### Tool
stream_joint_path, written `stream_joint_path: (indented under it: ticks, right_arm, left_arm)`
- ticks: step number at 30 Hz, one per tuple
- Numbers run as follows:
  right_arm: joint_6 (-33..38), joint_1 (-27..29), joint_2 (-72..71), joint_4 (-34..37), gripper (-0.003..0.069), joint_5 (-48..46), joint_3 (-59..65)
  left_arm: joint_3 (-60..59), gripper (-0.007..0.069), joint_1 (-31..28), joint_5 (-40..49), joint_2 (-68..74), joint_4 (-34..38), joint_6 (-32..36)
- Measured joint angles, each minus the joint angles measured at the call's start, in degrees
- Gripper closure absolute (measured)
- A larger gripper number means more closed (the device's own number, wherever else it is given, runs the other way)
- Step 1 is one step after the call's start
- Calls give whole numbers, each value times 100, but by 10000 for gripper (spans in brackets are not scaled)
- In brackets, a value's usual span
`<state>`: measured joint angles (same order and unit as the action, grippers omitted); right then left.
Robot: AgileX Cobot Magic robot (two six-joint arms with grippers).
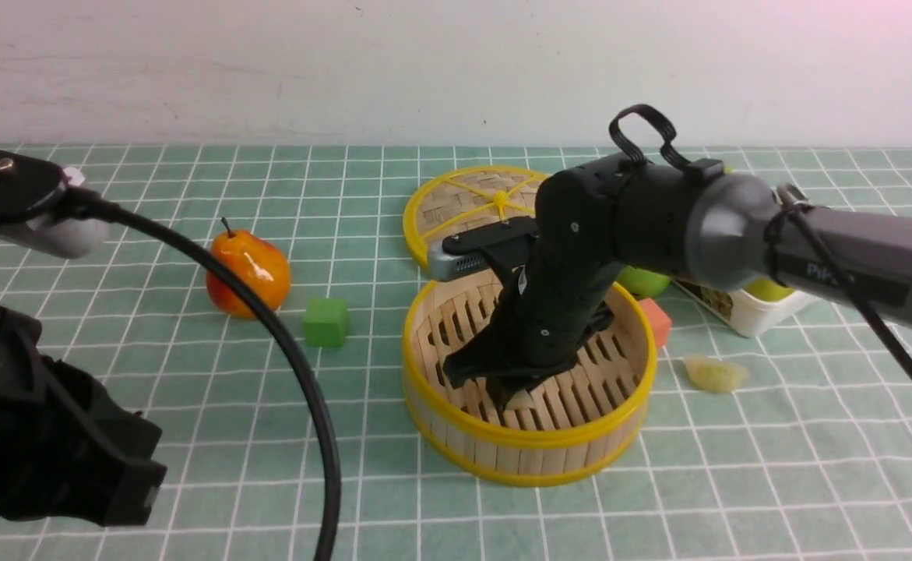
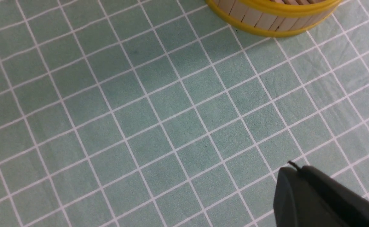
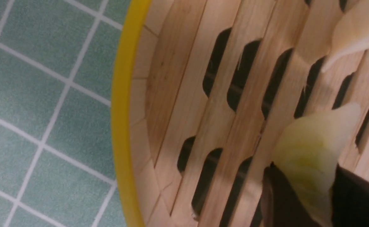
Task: Put the dumplings into the steamer on the table with the blue tablecloth.
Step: 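Place the dumpling in the bamboo steamer basket with the right gripper, then reach for and grasp a dumpling lying on the table beside the steamer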
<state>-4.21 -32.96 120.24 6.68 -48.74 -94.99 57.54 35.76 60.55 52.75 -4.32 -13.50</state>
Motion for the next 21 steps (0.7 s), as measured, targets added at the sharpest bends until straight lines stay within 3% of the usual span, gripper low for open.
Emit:
stream_joint_path:
  ticks: [4, 8, 11, 17, 21]
  right_arm:
    - [-12, 0, 26, -46, 329, -132, -87]
    - [95, 0, -155, -197, 165, -838, -425]
    - [271, 35, -692, -668, 97, -1360, -522]
    - [671, 814, -1188, -1312, 82, -2066, -557]
    - [1554, 1636, -1066, -901, 102, -2057, -291]
  left_arm:
    - [0, 638, 0, 0, 0, -96, 0]
    - [0, 636, 0, 0, 0, -169, 0]
    - [0, 635, 0, 54, 0, -185, 0]
    - [0, 630, 0, 124, 0, -191, 0]
    - [0, 627, 0, 71, 0, -179, 0]
